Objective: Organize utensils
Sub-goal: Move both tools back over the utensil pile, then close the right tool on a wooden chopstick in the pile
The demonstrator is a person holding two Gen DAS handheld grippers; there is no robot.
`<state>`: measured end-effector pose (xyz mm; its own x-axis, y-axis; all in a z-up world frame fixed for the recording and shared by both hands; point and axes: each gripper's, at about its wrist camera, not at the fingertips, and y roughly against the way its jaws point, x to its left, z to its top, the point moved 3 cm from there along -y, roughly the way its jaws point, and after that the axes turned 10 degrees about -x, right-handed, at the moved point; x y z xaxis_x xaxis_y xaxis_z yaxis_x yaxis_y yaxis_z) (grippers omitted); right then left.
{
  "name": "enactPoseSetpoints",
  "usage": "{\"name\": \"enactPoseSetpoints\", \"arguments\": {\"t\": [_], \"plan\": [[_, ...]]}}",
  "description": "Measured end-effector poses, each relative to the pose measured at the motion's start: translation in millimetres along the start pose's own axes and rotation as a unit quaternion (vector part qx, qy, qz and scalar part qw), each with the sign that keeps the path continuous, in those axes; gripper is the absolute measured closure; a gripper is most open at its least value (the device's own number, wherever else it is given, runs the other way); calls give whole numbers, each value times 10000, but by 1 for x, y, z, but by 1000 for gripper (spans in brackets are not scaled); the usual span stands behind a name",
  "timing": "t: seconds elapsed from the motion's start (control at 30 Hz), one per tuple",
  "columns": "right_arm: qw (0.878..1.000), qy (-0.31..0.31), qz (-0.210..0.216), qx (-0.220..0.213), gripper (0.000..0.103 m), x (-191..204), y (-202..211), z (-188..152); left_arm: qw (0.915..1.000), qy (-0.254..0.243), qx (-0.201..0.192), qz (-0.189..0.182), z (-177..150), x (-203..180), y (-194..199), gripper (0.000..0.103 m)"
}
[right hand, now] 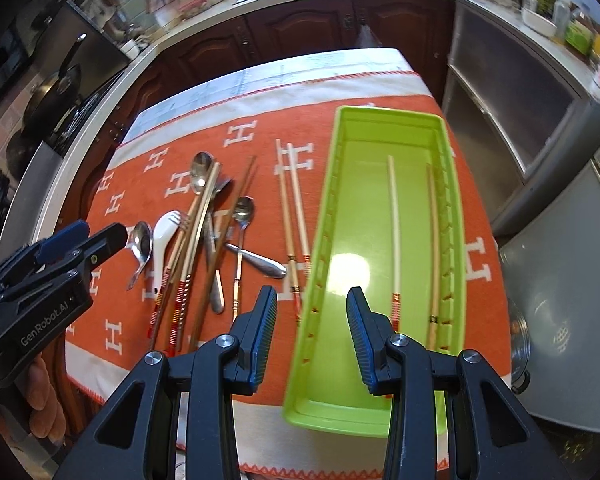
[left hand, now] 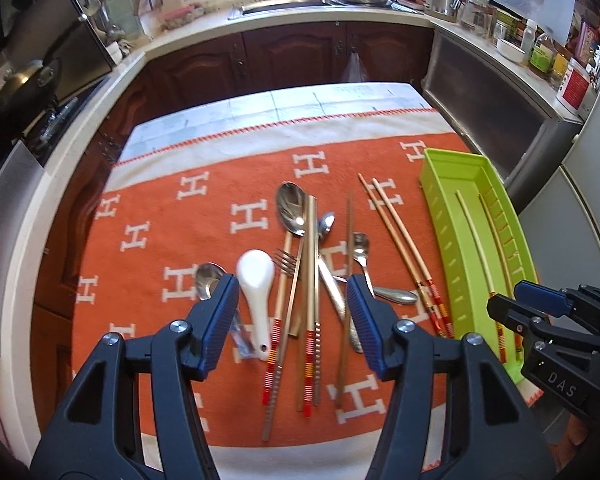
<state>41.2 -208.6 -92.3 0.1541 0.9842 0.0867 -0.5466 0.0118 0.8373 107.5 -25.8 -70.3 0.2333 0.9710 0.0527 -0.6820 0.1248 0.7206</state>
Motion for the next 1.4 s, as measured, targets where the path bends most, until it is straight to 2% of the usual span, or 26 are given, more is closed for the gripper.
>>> {"name": "enactPoseSetpoints", "arguments": {"t": [0.33,0.53,0.7,1.0,1.17,1.4], "plan": [[9986,434,283,82,67,35,-15,30,9995,240,-204,84,16,34,1,50],[9967,712,354,185,73,51,-40,59,9985,436,-280,189,30,57,-7,50],[9953,788,305,471,83,53,-80,82,9981,561,-183,149,29,65,-19,50],[9913,624,-379,1094,90,46,-160,101,9978,658,-70,23,13,76,-34,50],[9863,688,-755,1295,90,47,-187,98,9964,843,-19,-23,6,93,-39,50],[9826,799,-993,1355,90,54,-201,109,9953,953,70,-125,-4,109,-45,50]]}}
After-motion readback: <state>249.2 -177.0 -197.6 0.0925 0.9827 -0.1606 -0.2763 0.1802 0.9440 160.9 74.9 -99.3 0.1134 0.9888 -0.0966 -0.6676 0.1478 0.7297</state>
